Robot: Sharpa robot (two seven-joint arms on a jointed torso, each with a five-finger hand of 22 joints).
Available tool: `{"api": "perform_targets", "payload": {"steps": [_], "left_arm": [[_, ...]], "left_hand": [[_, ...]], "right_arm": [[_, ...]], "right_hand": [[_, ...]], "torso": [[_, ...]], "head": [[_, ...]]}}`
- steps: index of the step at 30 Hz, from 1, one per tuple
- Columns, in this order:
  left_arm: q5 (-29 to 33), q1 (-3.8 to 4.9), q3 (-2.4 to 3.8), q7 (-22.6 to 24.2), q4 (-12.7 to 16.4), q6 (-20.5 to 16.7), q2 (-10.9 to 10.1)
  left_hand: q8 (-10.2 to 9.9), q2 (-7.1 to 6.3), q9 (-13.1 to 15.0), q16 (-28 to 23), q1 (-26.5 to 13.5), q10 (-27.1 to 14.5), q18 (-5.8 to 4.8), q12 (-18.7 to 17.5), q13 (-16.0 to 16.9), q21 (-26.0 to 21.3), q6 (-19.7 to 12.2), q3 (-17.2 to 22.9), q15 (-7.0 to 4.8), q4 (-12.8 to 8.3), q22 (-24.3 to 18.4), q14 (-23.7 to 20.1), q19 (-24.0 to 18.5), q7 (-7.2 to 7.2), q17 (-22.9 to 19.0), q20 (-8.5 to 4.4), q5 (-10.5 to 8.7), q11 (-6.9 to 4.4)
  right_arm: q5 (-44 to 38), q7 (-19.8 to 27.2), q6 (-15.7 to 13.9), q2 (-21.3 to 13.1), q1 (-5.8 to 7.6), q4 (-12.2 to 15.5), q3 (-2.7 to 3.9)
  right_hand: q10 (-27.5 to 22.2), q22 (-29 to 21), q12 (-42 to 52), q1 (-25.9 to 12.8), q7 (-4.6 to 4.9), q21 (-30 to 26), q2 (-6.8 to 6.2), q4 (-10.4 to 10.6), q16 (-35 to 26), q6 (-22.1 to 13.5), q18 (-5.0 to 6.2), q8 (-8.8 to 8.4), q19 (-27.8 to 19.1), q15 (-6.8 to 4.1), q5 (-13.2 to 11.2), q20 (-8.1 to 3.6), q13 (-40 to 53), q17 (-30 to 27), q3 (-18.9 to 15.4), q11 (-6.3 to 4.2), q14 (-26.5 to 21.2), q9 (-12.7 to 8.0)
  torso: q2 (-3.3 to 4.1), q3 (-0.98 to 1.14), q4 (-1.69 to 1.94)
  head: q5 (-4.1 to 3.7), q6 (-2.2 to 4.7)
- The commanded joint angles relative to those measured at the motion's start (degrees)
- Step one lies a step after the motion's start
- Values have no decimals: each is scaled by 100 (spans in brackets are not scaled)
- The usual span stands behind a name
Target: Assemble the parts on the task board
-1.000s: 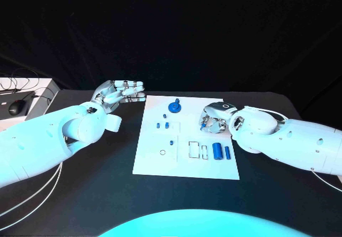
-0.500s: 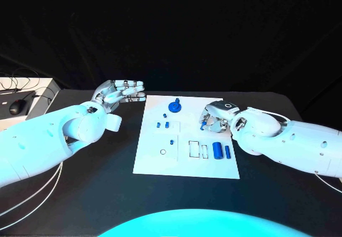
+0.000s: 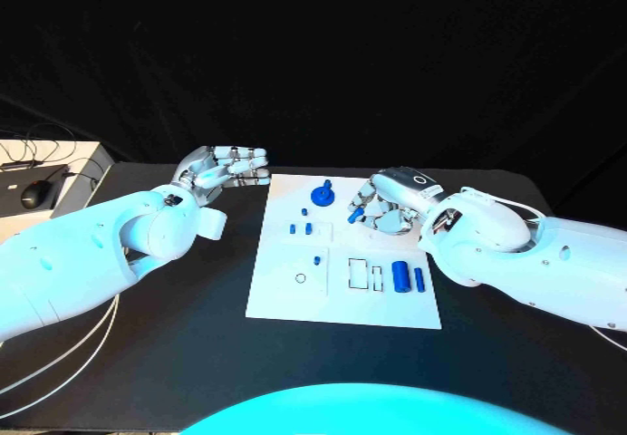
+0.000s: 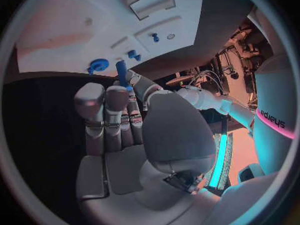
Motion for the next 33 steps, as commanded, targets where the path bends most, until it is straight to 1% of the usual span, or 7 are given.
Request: {"api": "perform_targets", "payload": {"steps": [1, 8, 15, 17, 18, 23, 33], "left_arm": [[6, 0, 4, 39, -6, 105, 43], [7, -2, 4, 39, -45, 125, 112], [7, -2, 4, 43, -47, 123, 119], [7, -2, 4, 45, -40, 121, 114], [7, -1, 4, 45, -37, 120, 111], [7, -1, 4, 40, -32, 120, 103], [3, -1, 4, 43, -30, 128, 104]], "left_hand": [[-22, 6, -4, 4, -23, -35, -56, -20, -3, 38, -10, -7, 19, 28, -5, -3, -2, -4, 4, 13, 0, -14], [-22, 6, -4, 4, -23, -35, -56, -20, -3, 38, -10, -7, 19, 28, -5, -3, -2, -4, 4, 13, 0, -14], [-22, 6, -4, 4, -23, -35, -56, -20, -3, 38, -10, -7, 19, 28, -5, -3, -2, -4, 4, 13, 0, -14], [-22, 6, -4, 4, -23, -35, -56, -20, -3, 38, -10, -7, 19, 28, -5, -3, -2, -4, 4, 13, 0, -14], [-22, 6, -4, 4, -23, -35, -56, -20, -3, 38, -10, -7, 19, 28, -5, -3, -2, -4, 4, 13, 0, -14], [-23, 9, -5, 3, -12, -25, -57, -20, -3, 43, -9, -9, 18, 29, -17, -4, -3, -10, 4, 12, -1, -17], [-23, 9, -5, 3, -12, -25, -57, -20, -3, 43, -9, -9, 18, 29, -17, -4, -3, -10, 4, 12, -1, -17]], "right_arm": [[92, 172, -122, 180, -77, 107, -23], [-124, 221, -176, 662, -331, 141, -75], [-313, 217, -105, 999, -449, -9, -162], [-361, 208, -81, 1062, -473, -74, -184], [-382, 204, -68, 1087, -486, -105, -193], [-454, 181, 50, 1173, -562, -191, -218], [-578, 143, 337, 1269, -627, -304, -254]], "right_hand": [[369, 576, 35, 110, 23, 11, 154, -20, 22, 34, 4, 4, 220, -35, 22, -36, 21, 7, 22, -207, -2, 2], [367, 571, 36, 113, 28, -4, 159, -28, 18, 33, 9, 5, 216, -34, 28, -36, 21, 5, 20, -205, -2, 1], [367, 570, 36, 113, 29, -5, 161, -35, 17, 32, 11, 5, 216, -33, 27, -35, 21, 4, 19, -205, 0, 1], [367, 570, 36, 113, 29, -5, 161, -35, 17, 32, 11, 5, 216, -33, 27, -35, 21, 4, 19, -205, 0, 1], [367, 570, 36, 113, 29, -5, 161, -35, 17, 32, 11, 5, 216, -33, 27, -35, 21, 4, 19, -205, 0, 1], [358, 563, 35, 106, 32, -21, 173, -56, 13, 27, 18, 4, 209, -31, 31, -32, 21, -2, 11, -202, 1, -3], [362, 565, 36, 103, 35, -11, 176, -67, 14, 29, 18, 5, 208, -31, 22, -31, 21, -3, 7, -201, 4, -3]], "torso": [[0, -5, 0], [-13, -10, 41], [-11, -30, 48], [-5, -26, 43], [-4, -17, 37], [-3, -8, 29], [-5, -5, 37]], "head": [[44, -23], [127, -39], [180, -68], [196, -89], [204, -93], [224, -113], [259, -147]]}}
